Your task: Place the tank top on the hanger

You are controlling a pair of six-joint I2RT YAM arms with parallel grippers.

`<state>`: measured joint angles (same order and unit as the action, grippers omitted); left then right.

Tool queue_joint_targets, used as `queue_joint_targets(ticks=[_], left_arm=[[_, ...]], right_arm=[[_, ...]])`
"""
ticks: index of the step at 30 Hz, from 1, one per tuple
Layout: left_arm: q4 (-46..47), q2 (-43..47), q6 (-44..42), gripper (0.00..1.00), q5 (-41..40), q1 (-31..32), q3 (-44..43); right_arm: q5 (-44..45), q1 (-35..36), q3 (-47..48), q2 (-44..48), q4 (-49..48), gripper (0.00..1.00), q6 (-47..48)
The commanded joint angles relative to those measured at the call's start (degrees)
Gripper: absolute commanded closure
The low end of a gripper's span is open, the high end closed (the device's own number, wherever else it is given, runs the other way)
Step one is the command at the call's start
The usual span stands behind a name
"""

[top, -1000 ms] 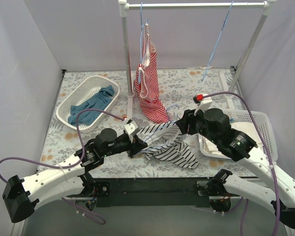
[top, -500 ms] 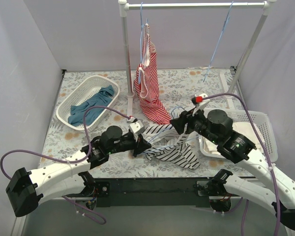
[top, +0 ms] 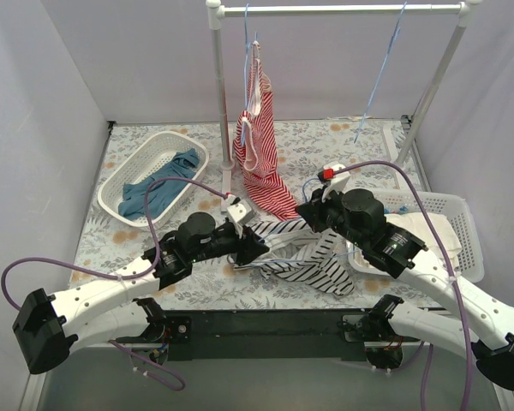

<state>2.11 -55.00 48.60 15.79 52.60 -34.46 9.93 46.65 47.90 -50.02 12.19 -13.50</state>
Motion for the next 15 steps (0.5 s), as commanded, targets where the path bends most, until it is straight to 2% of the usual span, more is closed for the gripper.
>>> queue_joint_targets(ticks=[1, 3, 5, 6, 11, 14, 15], left_arm=[[-1.4, 0.77, 4.65, 0.64, -6.37, 0.05, -3.95], [-4.46, 0.78, 8.24, 0.54, -11.55, 0.05, -5.96], [-6.93, 1.04, 10.54, 0.5, -15.08, 0.05, -7.55], [-9.9, 1.13, 11.6, 0.47, -20.4, -0.04, -8.16], [-17.3, 4.54, 20.03, 0.35, -30.19, 0.05, -10.81], [-22.04, 5.96, 23.97, 0.34, -36.08, 0.05, -11.42], [-25.45, 6.13, 24.69, 0.36, -37.57, -0.04, -11.68]], right_arm=[[3.69, 0.98, 0.53, -0.25, -4.36, 0.99, 0.49], [4.74, 1.24, 0.09, 0.01, -4.28, 0.99, 1.45], [6.23, 1.42, -0.09, 0.18, -3.75, 0.99, 2.33], [6.67, 1.51, -0.09, 0.45, -3.57, 0.99, 2.51], [8.52, 1.95, -0.26, 0.36, -2.7, 0.99, 4.44], [8.7, 2.39, 0.35, -0.34, -1.99, 0.99, 5.4], [8.7, 2.56, 0.44, -0.69, -1.64, 0.99, 5.67]])
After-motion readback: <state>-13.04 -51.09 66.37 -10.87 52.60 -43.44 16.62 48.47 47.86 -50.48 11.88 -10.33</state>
